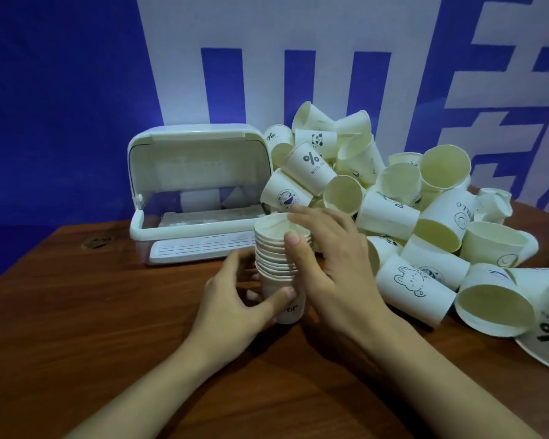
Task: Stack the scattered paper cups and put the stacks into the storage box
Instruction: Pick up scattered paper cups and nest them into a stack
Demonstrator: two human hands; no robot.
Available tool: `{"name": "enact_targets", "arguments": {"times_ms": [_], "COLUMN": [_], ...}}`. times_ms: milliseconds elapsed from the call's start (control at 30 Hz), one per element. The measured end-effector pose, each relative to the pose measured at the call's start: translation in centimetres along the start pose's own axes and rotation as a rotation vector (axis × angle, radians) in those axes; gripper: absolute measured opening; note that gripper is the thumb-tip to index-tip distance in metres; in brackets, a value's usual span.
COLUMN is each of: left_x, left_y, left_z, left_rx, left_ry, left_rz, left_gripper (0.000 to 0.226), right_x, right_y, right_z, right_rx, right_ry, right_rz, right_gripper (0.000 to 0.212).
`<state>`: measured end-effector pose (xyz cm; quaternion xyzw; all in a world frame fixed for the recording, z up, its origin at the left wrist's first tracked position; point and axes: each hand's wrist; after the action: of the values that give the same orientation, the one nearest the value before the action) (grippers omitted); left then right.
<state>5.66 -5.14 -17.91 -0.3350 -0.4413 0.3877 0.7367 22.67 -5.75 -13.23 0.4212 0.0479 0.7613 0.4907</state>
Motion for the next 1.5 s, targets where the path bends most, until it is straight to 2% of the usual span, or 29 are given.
{"name": "enact_targets", "arguments": {"times_ms": [133, 333, 367, 500, 633, 833, 1100, 1200, 1300, 1400, 1500], "left_x": [-0.3, -0.3, -0.3, -0.3, -0.4, -0.2, 0.0, -0.2, -0.2, -0.2, -0.2], "left_y": [-0.3, -0.6, -0.5, -0.2, -0.5, -0.7, -0.3, -0.2, -0.2, -0.4, -0.6], "left_z": [0.0, 0.1, 0.2, 0.6, 0.3, 0.5, 0.6, 0.6, 0.7, 0.6, 0.6], "left_rx": [-0.031, 0.005, -0.003, -0.01, -0.013, -0.035, -0.018, -0.022, -0.002, 0.015, 0.026], "left_ry": [-0.035, -0.083, -0.094, -0.11, -0.085, -0.073, -0.094, -0.091, -0.076, -0.051, -0.018], "left_rz": [-0.001, 0.024, 0.029, 0.059, 0.059, 0.053, 0.076, 0.082, 0.108, 0.108, 0.115], "left_gripper": [0.062, 0.063, 0.065, 0.065, 0.063, 0.062, 0.063, 0.065, 0.06, 0.057, 0.058], "right_x": [-0.5, -0.2, -0.1, -0.1, -1.1, -1.5, -1.8, -2.1, -1.5, 0.2, 2.8], "right_y": [0.0, -0.2, -0.5, -0.6, 0.4, 1.7, 2.7, 2.9, 2.1, 1.4, 2.6], "right_z": [-0.2, 2.0, 2.9, 6.9, 8.9, 9.1, 10.4, 10.5, 10.4, 10.4, 9.9], "right_rx": [-0.036, 0.046, -0.034, -0.615, -0.746, -0.72, -0.505, -0.526, -0.491, -0.389, -0.055], "right_ry": [0.046, 0.149, 0.166, 0.368, 0.525, 0.884, 1.043, 1.03, 0.943, 0.638, 0.217], "right_rz": [-0.019, -0.065, -0.097, -0.367, -0.518, -0.582, -0.632, -0.619, -0.545, -0.306, -0.07], "right_gripper": [0.055, 0.054, 0.055, 0.064, 0.089, 0.124, 0.138, 0.125, 0.097, 0.081, 0.069]}}
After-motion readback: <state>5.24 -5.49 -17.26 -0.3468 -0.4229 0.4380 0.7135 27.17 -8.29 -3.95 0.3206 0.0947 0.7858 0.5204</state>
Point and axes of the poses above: each hand's wrist, its own x-axis towards the middle knuckle, its own z-axis out of the back of the hand, y = z × x, and after that the axes turned 13 degrees about y, right-handed
